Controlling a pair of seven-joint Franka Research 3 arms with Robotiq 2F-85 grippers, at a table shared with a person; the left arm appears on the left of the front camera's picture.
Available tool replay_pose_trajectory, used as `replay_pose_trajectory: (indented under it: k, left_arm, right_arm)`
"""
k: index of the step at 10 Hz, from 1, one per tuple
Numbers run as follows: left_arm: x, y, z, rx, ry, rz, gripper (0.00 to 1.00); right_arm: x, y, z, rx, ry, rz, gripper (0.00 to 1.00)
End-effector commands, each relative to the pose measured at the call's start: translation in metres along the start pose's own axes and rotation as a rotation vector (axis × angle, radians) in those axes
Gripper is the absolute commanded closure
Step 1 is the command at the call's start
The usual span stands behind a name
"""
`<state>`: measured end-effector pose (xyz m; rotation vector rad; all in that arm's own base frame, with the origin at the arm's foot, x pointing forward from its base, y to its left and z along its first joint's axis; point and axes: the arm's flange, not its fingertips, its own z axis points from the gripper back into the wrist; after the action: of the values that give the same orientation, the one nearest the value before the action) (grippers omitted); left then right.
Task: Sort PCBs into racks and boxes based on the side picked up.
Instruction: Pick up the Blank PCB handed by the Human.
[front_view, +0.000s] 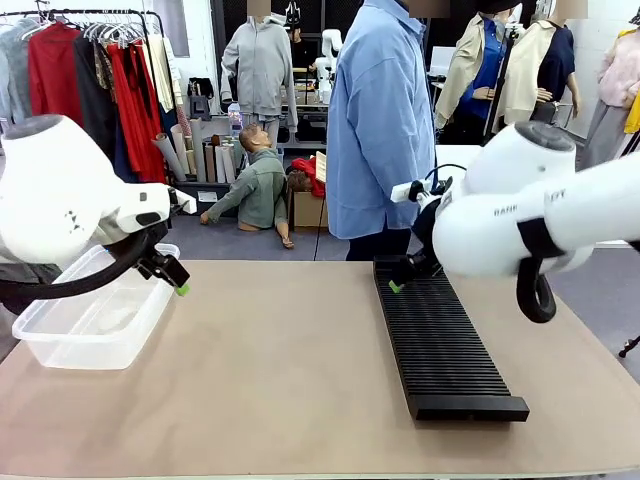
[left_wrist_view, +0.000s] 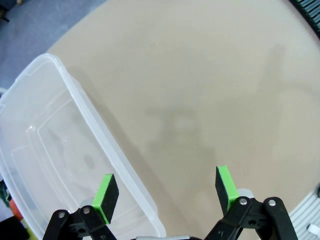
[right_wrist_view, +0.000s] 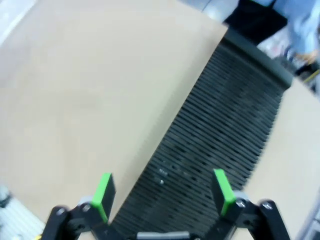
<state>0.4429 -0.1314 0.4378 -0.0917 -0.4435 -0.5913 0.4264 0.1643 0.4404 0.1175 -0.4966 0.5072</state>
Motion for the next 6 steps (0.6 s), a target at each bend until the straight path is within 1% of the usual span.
replay_pose_trajectory:
  k: [1, 3, 4, 5, 6]
  left_arm:
    - [0.003, 0.021, 0.012, -0.075, 0.008, 0.025, 0.00]
    - [-0.003, 0.037, 0.028, -0.147, -0.039, 0.049, 0.00]
    - [-0.007, 0.045, 0.037, -0.219, -0.064, 0.102, 0.00]
    - [-0.008, 0.052, 0.043, -0.259, -0.064, 0.155, 0.00]
    - [-0.011, 0.058, 0.047, -0.290, -0.091, 0.220, 0.00]
  right_arm:
    - [0.014, -0.011, 0.018, 0.098, 0.035, -0.111, 0.00]
    - [0.022, -0.025, 0.038, 0.196, 0.034, -0.186, 0.00]
    - [0.020, -0.032, 0.050, 0.267, 0.094, -0.234, 0.00]
    - [0.018, -0.042, 0.058, 0.341, 0.088, -0.297, 0.00]
    - [0.013, -0.052, 0.067, 0.396, 0.057, -0.350, 0.00]
